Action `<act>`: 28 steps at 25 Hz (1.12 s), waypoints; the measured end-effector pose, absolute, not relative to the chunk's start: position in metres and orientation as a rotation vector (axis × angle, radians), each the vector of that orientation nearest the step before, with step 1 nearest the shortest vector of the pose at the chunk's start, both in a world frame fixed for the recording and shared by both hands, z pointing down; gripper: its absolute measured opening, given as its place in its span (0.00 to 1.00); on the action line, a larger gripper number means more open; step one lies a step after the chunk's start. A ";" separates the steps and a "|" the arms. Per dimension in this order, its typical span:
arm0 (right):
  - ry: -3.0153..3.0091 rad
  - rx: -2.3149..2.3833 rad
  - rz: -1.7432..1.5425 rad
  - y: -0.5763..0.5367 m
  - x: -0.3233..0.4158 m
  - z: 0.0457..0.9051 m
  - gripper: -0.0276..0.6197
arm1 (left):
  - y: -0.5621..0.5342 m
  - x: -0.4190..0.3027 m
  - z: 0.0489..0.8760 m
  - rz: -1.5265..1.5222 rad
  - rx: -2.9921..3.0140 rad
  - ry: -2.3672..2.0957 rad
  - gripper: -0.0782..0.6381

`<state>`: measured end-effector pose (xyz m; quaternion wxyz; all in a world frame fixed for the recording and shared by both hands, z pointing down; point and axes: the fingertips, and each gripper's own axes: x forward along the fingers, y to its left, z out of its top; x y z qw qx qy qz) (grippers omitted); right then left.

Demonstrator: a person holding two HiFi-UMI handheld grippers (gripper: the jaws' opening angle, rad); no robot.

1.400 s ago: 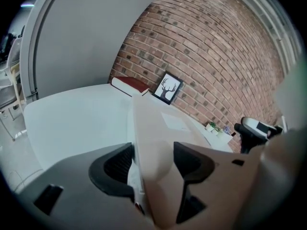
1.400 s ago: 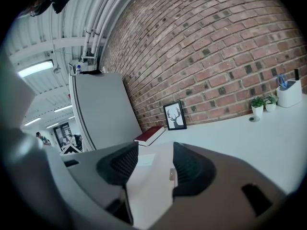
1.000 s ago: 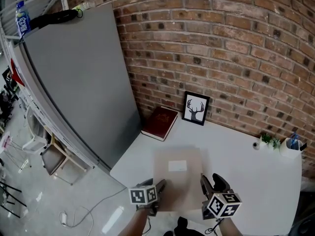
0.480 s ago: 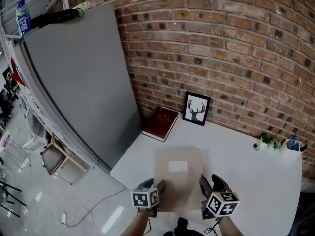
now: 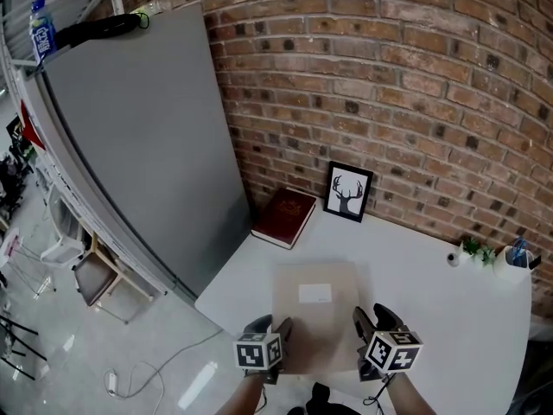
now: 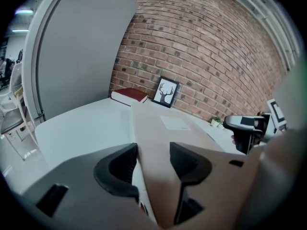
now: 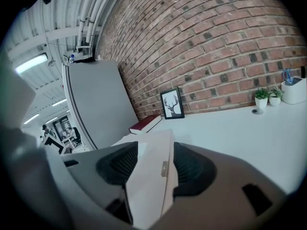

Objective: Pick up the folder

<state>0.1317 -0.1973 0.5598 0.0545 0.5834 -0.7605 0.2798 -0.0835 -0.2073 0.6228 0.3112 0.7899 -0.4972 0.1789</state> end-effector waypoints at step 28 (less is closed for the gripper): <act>-2.164 1.451 1.128 -0.237 0.110 0.636 0.48 | -0.208 -0.085 0.624 0.487 2.077 -1.323 0.39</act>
